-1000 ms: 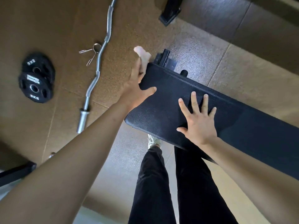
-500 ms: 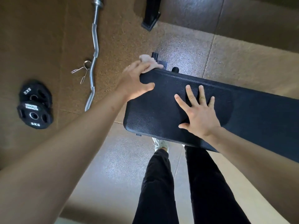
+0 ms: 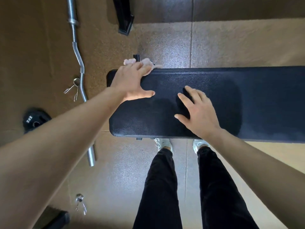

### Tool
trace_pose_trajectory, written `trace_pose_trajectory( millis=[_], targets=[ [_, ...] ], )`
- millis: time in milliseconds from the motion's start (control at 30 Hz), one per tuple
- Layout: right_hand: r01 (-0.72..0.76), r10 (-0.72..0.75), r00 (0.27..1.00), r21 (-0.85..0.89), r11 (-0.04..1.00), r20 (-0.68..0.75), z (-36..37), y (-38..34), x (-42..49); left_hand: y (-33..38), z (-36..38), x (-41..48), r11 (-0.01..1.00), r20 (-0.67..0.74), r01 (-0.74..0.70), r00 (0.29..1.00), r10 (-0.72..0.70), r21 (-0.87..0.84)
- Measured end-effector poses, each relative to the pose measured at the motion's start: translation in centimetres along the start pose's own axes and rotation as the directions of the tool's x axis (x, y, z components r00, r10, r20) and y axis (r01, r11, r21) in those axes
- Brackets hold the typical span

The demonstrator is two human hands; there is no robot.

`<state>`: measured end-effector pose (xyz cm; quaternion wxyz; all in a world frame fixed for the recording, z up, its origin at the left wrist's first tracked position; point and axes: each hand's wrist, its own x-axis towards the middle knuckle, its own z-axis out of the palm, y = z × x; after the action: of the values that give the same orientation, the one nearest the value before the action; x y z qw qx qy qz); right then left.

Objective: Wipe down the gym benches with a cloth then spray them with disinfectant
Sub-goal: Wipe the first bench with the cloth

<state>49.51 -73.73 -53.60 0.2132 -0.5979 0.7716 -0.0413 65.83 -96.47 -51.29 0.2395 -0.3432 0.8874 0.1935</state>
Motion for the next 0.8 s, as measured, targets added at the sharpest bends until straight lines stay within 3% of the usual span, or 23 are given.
trace_pose_trajectory(
  millis=[133,267,633,800],
  targets=[
    [-0.363,0.366,0.927,0.048,0.931,-0.083,-1.2,4.6,-4.0,3.4,0.2,0.8,0.996,-0.007,-0.059,0.998,0.059,0.061],
    [-0.586,0.585,0.809,-0.010,0.810,0.060,-2.1,8.7,-6.1,6.3,0.4,1.6,0.985,-0.002,-0.087,0.996,0.088,0.146],
    [-0.544,0.543,0.828,-0.032,0.838,0.138,-1.5,9.8,-6.8,15.0,0.5,4.2,0.960,-0.002,-0.202,0.979,0.206,0.195],
    [-0.454,0.457,0.870,-0.061,0.889,0.184,-1.6,10.5,-7.5,19.6,0.8,5.7,0.964,-0.003,-0.177,0.983,0.182,0.198]
  ],
)
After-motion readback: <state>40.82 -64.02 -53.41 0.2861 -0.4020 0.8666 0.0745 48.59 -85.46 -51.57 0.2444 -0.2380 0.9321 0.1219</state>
